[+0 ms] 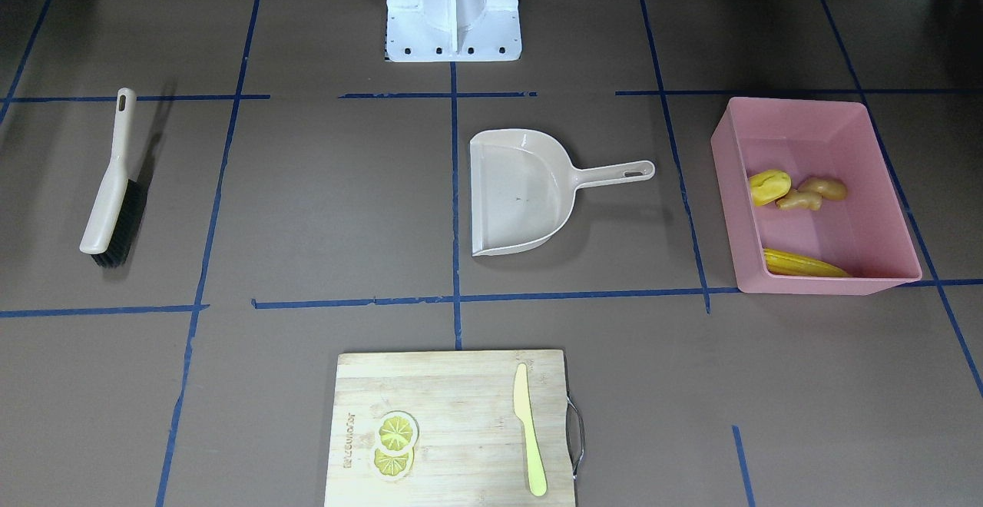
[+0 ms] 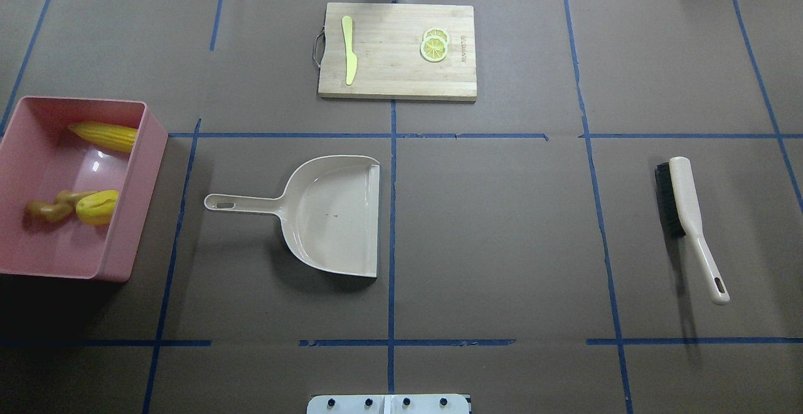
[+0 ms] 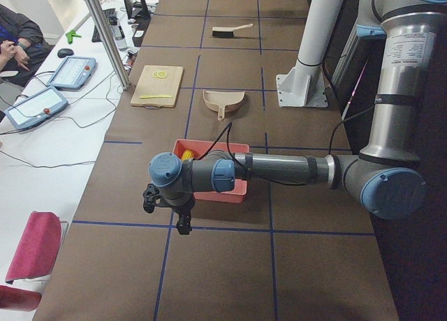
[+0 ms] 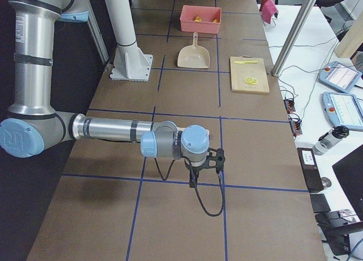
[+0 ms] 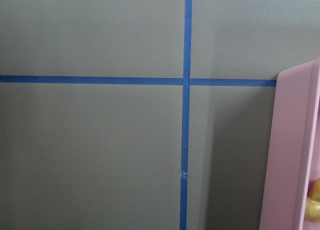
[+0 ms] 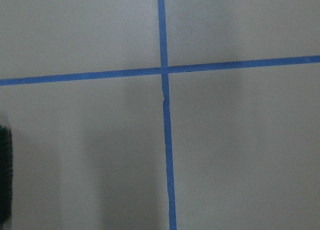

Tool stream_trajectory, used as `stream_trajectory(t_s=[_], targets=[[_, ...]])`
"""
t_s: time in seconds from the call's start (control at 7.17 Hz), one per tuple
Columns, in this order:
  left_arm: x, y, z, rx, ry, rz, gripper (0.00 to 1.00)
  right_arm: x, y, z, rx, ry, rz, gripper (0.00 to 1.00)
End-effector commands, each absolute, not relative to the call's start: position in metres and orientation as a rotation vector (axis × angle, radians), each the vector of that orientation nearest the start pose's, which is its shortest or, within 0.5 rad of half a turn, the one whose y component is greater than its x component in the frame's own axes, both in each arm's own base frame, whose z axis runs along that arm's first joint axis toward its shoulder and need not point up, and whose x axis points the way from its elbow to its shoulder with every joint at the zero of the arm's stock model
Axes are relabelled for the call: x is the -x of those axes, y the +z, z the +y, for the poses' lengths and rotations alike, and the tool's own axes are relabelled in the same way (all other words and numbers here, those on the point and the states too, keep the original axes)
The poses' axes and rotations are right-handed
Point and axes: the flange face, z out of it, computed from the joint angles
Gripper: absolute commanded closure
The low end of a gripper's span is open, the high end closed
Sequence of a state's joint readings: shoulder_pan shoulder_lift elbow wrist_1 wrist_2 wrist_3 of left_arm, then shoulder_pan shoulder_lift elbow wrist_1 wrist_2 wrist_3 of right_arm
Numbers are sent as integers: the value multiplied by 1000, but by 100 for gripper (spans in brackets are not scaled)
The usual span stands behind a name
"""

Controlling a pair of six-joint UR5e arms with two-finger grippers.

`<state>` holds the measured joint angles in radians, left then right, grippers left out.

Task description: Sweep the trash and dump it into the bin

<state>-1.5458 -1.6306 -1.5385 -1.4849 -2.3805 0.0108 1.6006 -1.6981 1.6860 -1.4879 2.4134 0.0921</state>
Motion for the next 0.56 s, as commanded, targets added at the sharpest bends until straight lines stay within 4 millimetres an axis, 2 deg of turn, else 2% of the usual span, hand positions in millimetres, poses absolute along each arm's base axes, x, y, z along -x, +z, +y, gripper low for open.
stream_trajectory(t_s=[0.0,0.42], targets=[[48,650,-515,60,12,809,0,-79,638,-439,-59,94,-845,0],[48,648,-515,55,14,808,0,-78,642,-438,-50,98,-847,0]])
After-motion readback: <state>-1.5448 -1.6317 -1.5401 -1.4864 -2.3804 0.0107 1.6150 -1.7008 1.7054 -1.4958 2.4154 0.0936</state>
